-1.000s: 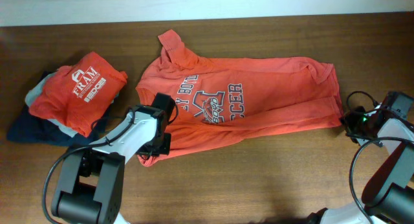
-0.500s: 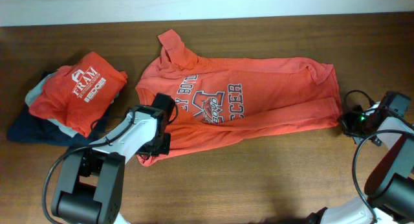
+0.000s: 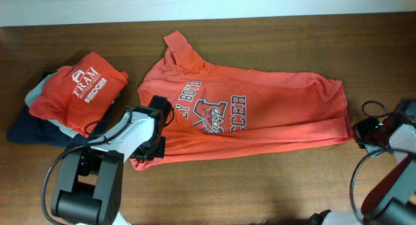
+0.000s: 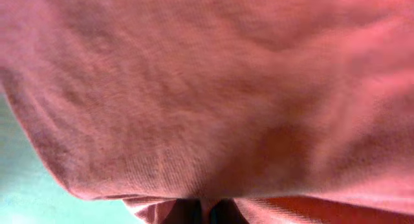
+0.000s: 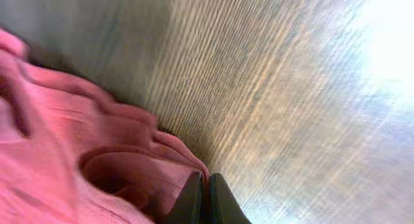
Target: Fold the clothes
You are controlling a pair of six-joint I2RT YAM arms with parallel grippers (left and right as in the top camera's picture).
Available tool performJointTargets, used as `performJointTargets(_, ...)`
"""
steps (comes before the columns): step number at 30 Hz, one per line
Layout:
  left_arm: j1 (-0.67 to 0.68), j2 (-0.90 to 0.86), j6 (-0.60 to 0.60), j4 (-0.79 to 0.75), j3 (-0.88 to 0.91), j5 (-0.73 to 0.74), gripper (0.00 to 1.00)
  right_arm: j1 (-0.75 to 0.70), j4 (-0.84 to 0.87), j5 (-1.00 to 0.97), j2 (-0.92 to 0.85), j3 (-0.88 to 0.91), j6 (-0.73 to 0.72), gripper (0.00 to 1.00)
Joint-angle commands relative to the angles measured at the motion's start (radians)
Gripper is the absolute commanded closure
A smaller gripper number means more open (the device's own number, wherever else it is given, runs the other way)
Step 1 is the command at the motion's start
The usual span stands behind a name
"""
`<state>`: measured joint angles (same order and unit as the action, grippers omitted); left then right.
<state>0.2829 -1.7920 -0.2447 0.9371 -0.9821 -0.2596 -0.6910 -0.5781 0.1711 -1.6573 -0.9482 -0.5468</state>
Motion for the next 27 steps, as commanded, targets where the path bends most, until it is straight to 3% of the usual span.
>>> performJointTargets(1, -0.058, -0.031, -0.032, 0.034, 0.031, -0.124, 1.0, -0.01, 0.009, -0.143, 0.1, -0.001, -0.012, 0.96)
performJointTargets(9, -0.096, -0.031, -0.031, 0.033, 0.031, -0.128, 1.0, -0.01, -0.029, -0.172, 0.113, 0.0, -0.012, 0.96)
performJointTargets(13, -0.096, -0.031, -0.032, 0.03, 0.031, -0.129, 0.99, -0.01, -0.037, -0.17, 0.113, 0.0, -0.012, 0.67)
performJointTargets(14, -0.096, -0.031, -0.031, 0.03, 0.031, -0.129, 0.98, -0.01, -0.04, -0.164, 0.113, 0.0, -0.012, 0.64)
performJointTargets(21, -0.096, -0.031, -0.032, 0.023, 0.031, -0.126, 0.64, 0.033, -0.098, 0.016, 0.113, 0.001, 0.064, 0.63)
performJointTargets(27, -0.096, -0.031, -0.032, 0.024, 0.031, -0.126, 0.37, 0.177, -0.115, 0.016, 0.113, 0.001, 0.132, 0.44)
